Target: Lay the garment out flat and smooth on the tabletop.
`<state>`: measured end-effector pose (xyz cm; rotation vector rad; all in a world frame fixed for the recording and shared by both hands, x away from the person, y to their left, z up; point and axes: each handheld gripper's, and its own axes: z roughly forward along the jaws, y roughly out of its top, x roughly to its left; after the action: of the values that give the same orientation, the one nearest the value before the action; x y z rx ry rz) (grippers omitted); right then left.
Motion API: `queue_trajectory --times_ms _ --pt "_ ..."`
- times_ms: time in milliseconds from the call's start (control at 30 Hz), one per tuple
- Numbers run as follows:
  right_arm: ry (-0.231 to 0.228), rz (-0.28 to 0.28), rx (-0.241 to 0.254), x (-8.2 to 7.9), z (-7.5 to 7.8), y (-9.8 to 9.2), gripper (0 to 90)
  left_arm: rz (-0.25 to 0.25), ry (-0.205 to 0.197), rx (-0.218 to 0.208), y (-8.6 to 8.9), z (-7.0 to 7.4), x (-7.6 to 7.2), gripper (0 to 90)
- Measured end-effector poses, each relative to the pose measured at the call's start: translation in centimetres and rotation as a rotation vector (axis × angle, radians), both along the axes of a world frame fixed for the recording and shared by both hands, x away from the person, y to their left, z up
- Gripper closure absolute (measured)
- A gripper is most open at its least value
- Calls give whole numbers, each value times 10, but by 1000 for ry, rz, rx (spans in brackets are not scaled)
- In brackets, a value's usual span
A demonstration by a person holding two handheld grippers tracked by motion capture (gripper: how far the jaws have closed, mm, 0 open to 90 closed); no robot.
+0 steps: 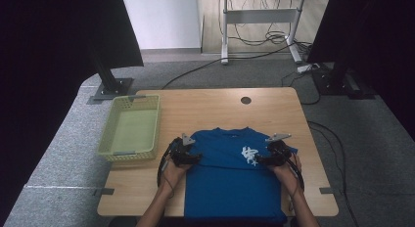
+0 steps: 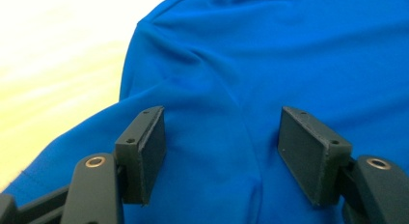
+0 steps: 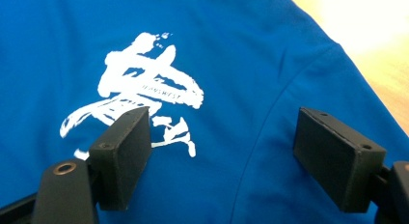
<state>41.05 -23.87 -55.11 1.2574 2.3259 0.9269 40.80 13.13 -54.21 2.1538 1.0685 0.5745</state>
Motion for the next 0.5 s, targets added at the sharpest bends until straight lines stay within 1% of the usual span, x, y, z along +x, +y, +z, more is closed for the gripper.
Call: queue_trajectory --times_ms 33,67,100,167,200,233,267,300,333,367,400,433,467,500 --pt "0 0 0 0 0 0 220 0 0 0 0 0 0 348" --pt "-35 -8 -3 -6 5 -1 220 -19 24 -39 4 3 -7 348" --pt "-39 -2 24 -17 9 -3 217 -26 31 -46 5 3 -8 342" --pt "-37 0 24 -19 10 -2 217 -26 31 -46 5 3 -8 338" --pt "-37 0 24 -19 10 -2 216 -41 63 -33 7 0 -10 338" --pt "-11 30 10 -31 7 0 216 -36 66 -27 8 -3 -7 330" --pt "4 30 2 -30 3 1 215 -27 65 -44 9 -5 -5 318" --pt "10 27 0 -28 0 1 196 -18 54 -48 9 -5 -2 318" --pt "10 27 0 -28 0 1 196 -18 54 -48 9 -5 -2 318" --pt "-8 10 26 -25 -2 -1 205 -11 31 -29 7 -5 3 318" --pt "-28 -12 21 -16 -3 -2 203 -2 17 -19 7 -5 6 317" --pt "-36 -26 25 -11 -4 -3 203 9 10 -15 6 -5 9 316" --pt "-36 -26 25 -11 -4 -3 203 9 10 -15 6 -5 9 316" --pt "-41 -40 31 -7 -5 -4 203 9 10 -15 6 -5 9 316"
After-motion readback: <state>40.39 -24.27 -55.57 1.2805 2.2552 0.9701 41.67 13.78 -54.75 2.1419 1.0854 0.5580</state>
